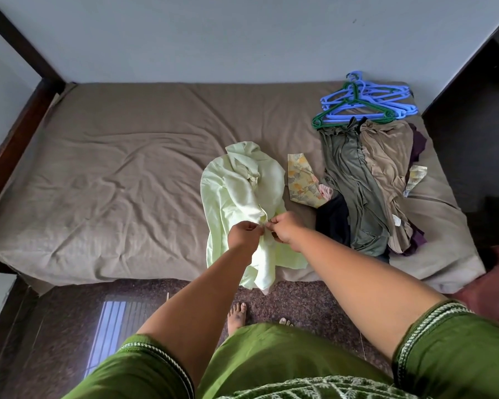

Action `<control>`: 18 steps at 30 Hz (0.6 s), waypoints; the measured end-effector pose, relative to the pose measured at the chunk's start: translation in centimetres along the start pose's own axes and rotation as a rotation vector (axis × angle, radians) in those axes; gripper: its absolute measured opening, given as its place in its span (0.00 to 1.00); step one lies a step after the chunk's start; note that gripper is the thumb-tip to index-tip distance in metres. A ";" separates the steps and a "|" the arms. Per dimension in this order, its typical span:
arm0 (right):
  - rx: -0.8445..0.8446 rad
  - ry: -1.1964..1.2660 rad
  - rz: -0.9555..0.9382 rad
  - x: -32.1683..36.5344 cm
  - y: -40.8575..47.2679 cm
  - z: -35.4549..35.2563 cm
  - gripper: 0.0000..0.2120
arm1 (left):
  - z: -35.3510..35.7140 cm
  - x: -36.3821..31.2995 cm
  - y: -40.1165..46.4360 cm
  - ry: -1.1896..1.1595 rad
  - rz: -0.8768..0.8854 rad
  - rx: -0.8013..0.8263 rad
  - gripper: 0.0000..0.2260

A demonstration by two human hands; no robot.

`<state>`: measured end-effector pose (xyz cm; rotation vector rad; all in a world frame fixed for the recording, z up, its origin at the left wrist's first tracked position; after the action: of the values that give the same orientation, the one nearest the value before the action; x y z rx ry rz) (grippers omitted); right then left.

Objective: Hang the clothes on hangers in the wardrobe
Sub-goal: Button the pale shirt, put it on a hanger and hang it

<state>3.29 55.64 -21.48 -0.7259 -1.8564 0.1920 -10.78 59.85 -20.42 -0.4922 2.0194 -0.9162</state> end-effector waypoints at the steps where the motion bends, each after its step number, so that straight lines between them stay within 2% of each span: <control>1: -0.001 0.022 0.002 0.0 0.0 0.0 0.07 | -0.1 0.0 0.1 0.012 -0.003 -0.016 0.04; 3: 0.003 0.119 0.033 -0.1 -0.3 0.1 0.04 | -0.3 -0.2 0.3 0.044 -0.004 -0.035 0.05; 6: 0.029 0.242 0.047 -0.2 -0.8 0.1 0.06 | -0.1 -0.6 0.3 0.094 0.007 -0.011 0.06; 11: -0.012 0.427 0.072 -0.2 -0.7 -0.3 0.06 | 0.5 -1.2 0.4 -0.002 -0.028 0.061 0.07; 13: -0.010 0.455 0.075 -0.1 -0.6 -0.3 0.08 | 0.5 -1.6 0.4 -0.037 -0.028 0.081 0.09; 15: -0.002 0.431 0.062 -0.1 -0.5 -0.2 0.09 | 0.6 -2.0 0.3 0.042 0.023 0.081 0.13; 18: 0.035 0.362 0.053 -0.1 -0.6 -0.1 0.08 | 0.6 -2.0 0.8 0.114 0.032 0.071 0.09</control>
<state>3.20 55.12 -21.24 -0.7340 -1.4876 0.1175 -9.12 61.32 -20.17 -0.3750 2.0826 -1.0123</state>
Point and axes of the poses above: each hand's wrist, its own y-axis towards the middle knuckle, its own z-axis out of the palm, x = y × z, the point moved 7 cm from there along y, towards the middle knuckle, and after that the axes turned 15 degrees about -z, right-handed, at the moved point
